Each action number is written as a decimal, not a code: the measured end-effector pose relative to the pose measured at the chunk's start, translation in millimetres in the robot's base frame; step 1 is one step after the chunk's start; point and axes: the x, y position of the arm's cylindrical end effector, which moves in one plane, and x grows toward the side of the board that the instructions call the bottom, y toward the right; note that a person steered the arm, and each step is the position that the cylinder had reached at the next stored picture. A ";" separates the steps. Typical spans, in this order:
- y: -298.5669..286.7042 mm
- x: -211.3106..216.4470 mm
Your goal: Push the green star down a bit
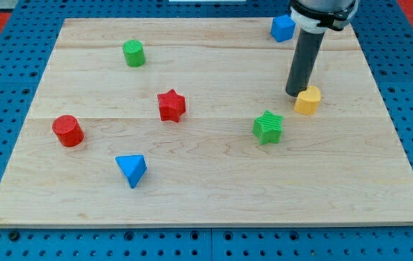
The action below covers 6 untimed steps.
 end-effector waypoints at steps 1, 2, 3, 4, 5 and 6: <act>-21.8 0.5; -54.3 7.7; -76.8 23.8; -75.4 33.9; -74.6 47.1; -63.4 70.9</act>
